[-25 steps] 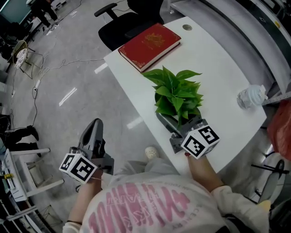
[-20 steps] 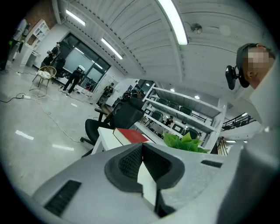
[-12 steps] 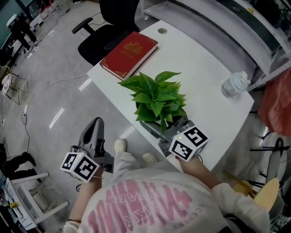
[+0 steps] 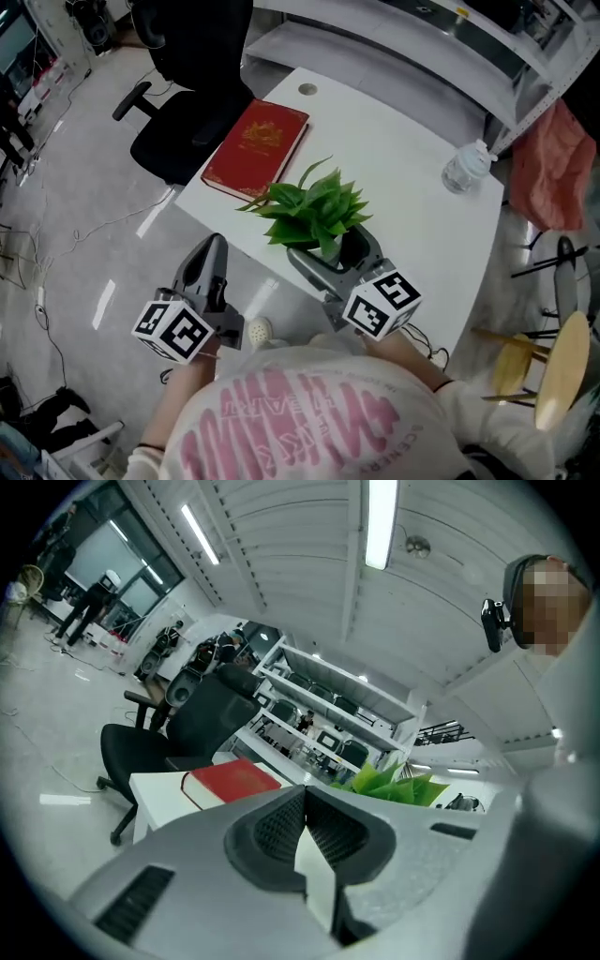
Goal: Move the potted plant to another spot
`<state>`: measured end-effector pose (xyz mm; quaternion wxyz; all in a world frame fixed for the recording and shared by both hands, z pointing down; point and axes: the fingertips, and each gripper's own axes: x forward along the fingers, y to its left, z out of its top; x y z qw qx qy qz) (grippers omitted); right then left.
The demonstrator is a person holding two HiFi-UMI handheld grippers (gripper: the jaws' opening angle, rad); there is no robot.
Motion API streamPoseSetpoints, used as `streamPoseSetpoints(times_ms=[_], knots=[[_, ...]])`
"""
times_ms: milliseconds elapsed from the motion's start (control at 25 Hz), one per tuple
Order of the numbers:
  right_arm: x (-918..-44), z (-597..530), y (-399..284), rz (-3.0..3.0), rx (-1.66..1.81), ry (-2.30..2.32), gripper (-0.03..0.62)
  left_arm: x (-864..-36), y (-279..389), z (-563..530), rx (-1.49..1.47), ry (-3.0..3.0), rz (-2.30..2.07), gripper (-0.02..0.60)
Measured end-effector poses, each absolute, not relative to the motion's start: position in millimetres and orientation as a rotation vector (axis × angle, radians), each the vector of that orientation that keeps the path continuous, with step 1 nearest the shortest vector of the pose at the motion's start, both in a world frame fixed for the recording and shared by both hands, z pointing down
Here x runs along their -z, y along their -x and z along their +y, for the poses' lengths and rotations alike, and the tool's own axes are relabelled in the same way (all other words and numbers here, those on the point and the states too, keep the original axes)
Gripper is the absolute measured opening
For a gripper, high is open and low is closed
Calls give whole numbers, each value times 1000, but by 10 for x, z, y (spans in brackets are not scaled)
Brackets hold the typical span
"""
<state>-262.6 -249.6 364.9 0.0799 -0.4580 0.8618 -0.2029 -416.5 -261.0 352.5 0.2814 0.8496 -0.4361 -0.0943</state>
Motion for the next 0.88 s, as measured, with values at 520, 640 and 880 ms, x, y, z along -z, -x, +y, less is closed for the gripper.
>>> streamPoseSetpoints(times_ms=[520,640,880], knots=[[-4149,-3084,3196,2460,696,1604,482,-3703,4825,-3186,192,-2297,-1029,3],[-4248,-3179,3337,2446,706,1635,482,-3696,4967,-3296,183,-2315,-1011,3],[-4287,-3261,3411,2405,683,1700,482,-3757,5153,-3379,171,-2309,-986,3]])
